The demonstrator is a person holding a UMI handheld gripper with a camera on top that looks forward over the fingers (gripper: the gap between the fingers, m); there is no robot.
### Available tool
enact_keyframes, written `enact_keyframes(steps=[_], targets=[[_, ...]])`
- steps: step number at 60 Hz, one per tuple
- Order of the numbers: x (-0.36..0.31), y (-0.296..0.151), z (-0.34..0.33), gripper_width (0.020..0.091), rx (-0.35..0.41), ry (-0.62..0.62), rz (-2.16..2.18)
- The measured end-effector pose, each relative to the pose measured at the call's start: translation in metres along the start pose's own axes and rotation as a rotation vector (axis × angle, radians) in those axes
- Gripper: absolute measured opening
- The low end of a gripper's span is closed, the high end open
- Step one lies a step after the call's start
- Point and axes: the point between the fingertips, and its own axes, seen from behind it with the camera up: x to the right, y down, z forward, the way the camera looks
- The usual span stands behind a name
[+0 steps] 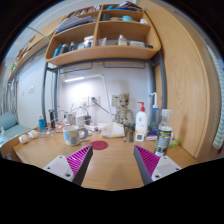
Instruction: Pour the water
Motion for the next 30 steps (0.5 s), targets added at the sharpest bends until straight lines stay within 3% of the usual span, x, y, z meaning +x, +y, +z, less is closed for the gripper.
enact_keyframes(steps=[14, 30], targets=[[0.161, 0.039, -0.001, 0.0836, -0.006, 0.17, 0.067], [0.213, 0.033, 0.057, 0.083, -0.017, 0.208, -0.003]])
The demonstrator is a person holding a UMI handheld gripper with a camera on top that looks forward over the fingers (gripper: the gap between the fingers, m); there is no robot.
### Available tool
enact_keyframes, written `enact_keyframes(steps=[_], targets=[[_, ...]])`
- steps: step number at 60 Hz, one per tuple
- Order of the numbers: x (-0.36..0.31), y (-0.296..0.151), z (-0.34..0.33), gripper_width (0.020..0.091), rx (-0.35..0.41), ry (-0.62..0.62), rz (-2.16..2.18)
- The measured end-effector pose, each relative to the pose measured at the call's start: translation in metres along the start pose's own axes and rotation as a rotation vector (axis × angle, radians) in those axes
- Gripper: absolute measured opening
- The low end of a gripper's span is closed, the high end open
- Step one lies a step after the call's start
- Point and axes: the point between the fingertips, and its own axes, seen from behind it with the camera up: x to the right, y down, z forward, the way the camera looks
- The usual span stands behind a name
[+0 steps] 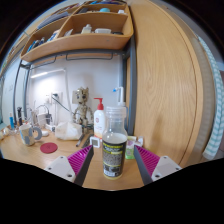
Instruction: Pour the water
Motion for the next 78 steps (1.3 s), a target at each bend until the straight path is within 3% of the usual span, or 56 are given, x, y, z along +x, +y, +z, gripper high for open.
enact_keyframes(steps=[8, 14, 17, 34, 46, 53, 78], targets=[[0.0, -0.001, 0.025, 0.0734, -0.008, -0.003, 0.007], [-0.003, -0.003, 0.034, 0.0589, -0.004, -0.016, 0.024], [0.0, -0.002, 0.037, 0.0457, 0.0, -0.002, 0.035], [0.001, -0.002, 0.038, 0.0264, -0.007, 0.009, 0.03], [-0.002, -0.001, 0.036, 0.0258, -0.036, -0.017, 0.039], [-0.023, -0.02, 0.028, 0.026, -0.008, -0.025, -0.083], [-0.203, -0.065, 0.071, 0.026, 0.105, -0.069, -1.115]])
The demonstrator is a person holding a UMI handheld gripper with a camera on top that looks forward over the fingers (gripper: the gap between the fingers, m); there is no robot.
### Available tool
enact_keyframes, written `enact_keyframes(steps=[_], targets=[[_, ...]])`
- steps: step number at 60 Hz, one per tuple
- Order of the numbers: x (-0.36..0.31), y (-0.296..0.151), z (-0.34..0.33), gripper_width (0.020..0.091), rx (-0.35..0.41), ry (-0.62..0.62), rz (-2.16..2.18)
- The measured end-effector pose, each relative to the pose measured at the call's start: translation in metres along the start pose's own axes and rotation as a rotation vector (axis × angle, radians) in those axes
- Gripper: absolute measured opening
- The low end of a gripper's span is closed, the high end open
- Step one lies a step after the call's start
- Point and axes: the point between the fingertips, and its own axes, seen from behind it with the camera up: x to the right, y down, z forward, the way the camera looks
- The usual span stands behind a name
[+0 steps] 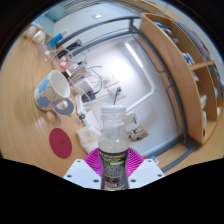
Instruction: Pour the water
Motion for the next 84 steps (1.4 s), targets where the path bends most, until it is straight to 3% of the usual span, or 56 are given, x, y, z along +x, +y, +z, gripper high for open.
enact_keyframes(steps=[20, 37, 49, 57, 66, 76, 84], targets=[[-0.005, -0.096, 0.034, 0.0261, 0.086, 0.084, -0.669], [-0.011, -0.131, 0.045, 0.0259, 0.101, 0.148, -1.053], [-0.021, -0.128, 0.05, 0.0261, 0.094, 0.147, -1.135], [-0.021, -0.12, 0.05, 0.0262, 0.089, 0.111, -0.997], [-0.013, -0.107, 0.04, 0.0261, 0.085, 0.03, -0.536], [-0.024, -0.083, 0.025, 0.0285, 0.068, -0.14, 0.189], [-0.037, -0.08, 0.017, 0.0285, 0.1, -0.347, 0.793]])
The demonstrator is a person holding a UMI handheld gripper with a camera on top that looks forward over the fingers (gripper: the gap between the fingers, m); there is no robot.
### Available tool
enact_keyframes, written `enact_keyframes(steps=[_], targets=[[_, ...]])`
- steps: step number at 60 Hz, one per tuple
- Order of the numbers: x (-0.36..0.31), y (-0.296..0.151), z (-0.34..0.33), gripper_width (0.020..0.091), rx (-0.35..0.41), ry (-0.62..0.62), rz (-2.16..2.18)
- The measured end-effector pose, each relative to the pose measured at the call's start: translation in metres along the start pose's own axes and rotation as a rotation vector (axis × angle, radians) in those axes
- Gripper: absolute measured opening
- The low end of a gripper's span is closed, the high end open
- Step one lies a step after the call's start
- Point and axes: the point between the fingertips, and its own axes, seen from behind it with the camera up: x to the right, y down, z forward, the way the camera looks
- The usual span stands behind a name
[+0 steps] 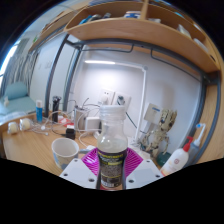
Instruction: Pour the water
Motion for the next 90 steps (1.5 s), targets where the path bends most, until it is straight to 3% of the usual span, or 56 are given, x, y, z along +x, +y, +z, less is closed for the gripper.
enact_keyframes(steps=[8, 40, 54, 60, 64, 72, 90], targets=[[-0.016, 0.015, 0.011, 0.0284, 0.017, -0.094, 0.244], [-0.009, 0.042, 0.032, 0.0306, 0.065, -0.055, 0.287], [-0.011, 0.044, 0.032, 0.0435, 0.029, -0.046, 0.26], [-0.01, 0.051, 0.03, 0.0613, 0.001, -0.029, 0.258], [-0.012, 0.057, 0.025, 0.0661, -0.015, -0.029, 0.258], [-0.011, 0.067, 0.001, 0.0824, -0.034, -0.01, 0.286], [-0.012, 0.073, -0.102, 0.0828, -0.015, 0.083, 0.294]])
